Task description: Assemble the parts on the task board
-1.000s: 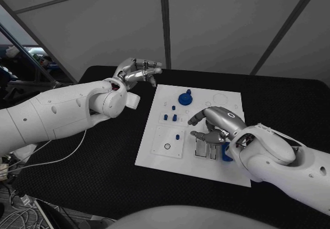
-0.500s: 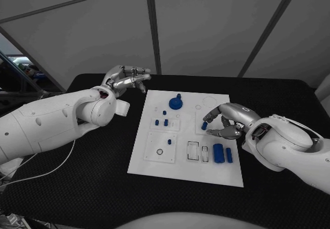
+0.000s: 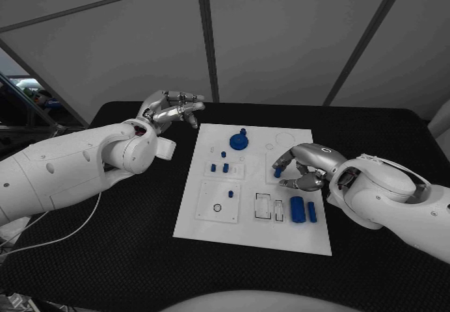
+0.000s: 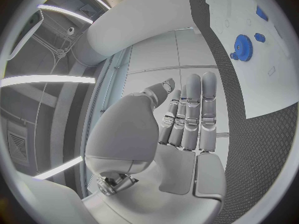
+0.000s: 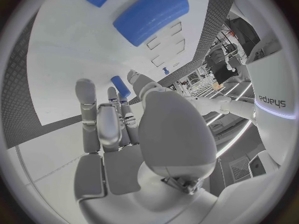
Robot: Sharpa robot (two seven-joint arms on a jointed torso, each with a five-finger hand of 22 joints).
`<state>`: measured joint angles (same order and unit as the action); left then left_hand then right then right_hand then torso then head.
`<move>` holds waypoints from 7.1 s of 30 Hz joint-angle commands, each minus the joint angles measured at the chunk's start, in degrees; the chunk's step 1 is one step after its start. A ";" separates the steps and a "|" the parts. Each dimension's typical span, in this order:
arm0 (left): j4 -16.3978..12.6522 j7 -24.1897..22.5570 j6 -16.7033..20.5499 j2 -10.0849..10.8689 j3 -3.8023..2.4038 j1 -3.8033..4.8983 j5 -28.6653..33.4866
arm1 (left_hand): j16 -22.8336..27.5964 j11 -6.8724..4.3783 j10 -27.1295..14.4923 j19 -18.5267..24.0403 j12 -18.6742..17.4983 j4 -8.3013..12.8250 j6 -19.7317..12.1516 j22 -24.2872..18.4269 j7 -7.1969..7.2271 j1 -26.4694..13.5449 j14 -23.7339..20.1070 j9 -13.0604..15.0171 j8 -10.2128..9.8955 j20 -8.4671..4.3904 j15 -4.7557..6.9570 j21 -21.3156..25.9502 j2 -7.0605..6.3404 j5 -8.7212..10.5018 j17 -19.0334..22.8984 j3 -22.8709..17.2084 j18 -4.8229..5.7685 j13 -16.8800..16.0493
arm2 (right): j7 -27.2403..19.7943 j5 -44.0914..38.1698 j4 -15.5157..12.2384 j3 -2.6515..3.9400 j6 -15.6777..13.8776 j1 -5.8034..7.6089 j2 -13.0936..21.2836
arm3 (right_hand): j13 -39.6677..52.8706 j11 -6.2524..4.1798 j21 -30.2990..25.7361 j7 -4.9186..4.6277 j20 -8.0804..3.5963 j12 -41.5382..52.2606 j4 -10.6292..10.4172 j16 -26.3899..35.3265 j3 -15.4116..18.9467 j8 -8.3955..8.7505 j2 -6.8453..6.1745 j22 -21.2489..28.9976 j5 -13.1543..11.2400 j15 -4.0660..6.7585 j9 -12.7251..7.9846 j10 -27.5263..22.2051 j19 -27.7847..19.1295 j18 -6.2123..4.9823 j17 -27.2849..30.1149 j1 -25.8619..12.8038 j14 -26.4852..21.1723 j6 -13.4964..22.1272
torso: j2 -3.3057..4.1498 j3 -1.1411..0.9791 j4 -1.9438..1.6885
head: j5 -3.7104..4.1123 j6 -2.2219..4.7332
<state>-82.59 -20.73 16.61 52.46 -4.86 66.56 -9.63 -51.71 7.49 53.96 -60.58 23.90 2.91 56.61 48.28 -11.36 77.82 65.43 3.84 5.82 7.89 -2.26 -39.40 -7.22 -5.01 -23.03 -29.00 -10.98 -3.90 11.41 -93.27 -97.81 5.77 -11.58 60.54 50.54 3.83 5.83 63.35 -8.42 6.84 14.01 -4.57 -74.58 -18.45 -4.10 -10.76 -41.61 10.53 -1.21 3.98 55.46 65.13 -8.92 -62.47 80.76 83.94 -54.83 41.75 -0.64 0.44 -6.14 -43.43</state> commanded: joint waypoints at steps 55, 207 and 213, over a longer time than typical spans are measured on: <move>0.24 -0.27 -0.66 -0.05 -0.05 0.10 0.12 | 0.16 -0.12 -0.49 0.24 0.63 -0.09 -0.28 -0.01 -0.01 -0.37 -0.31 0.05 0.48 -0.05 -0.06 0.16 0.02 0.15 0.14 -0.21 0.50 -0.01 | 0.17 3.09 -6.97 4.56 -9.80 -0.01 -0.05 | 2.49 -2.96 5.15 1.15 -2.49 3.97 4.56 -3.29 -8.34 -5.22 5.12 -7.91 -2.88 2.87 1.92 13.69 4.61 1.24 -4.72 4.73 1.90 -11.33 | -0.07 0.11 0.06 | -0.03 0.12; 2.45 -2.66 -2.60 -1.68 0.46 -0.63 0.12 | 0.34 -0.11 -1.42 7.54 5.23 -2.65 -0.89 -3.85 0.53 -4.20 -6.11 0.09 3.23 1.70 -1.24 7.31 -1.61 -0.01 2.49 6.95 0.59 -0.14 | 14.63 13.99 -12.80 -2.62 -10.51 -0.58 13.15 | 71.01 -5.40 10.85 3.55 -3.90 67.14 -11.81 -13.62 24.30 -11.53 1.91 -18.44 15.49 4.56 9.05 27.16 11.01 3.22 -23.19 -8.67 5.16 -6.05 | -3.37 0.00 2.85 | 6.02 -0.35; 2.38 -2.62 -2.52 -1.65 0.51 -0.69 0.12 | 0.32 -0.12 -1.43 7.52 5.28 -2.67 -0.88 -3.91 0.53 -4.18 -6.14 0.09 3.27 1.71 -1.24 7.38 -1.58 -0.01 2.53 7.05 0.58 -0.13 | 18.11 12.49 -12.99 -3.94 -9.61 -0.99 12.23 | 71.47 -5.38 11.22 3.56 -3.85 67.17 -12.20 -13.87 26.29 -12.38 2.20 -19.03 15.86 4.50 9.86 27.17 11.11 3.30 -23.75 -9.89 5.25 -5.38 | -3.41 0.03 2.84 | 6.26 -0.60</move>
<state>-80.11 -22.15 14.65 50.79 -4.33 65.83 -9.61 -51.24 7.41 52.83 -53.31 29.02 0.24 56.10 44.42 -10.84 74.11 59.75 3.90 8.72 9.43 -3.63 -32.29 -8.96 -5.01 -20.55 -22.35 -10.98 -3.95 25.36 -78.77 -110.68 1.86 -21.75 59.58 63.06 74.95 0.51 74.27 -4.86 2.86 80.97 -16.80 -88.22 7.53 -16.26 -8.57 -60.57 26.12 3.60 13.77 82.31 75.89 -6.65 -74.94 71.45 84.03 -60.69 38.41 -0.64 3.26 0.01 -43.91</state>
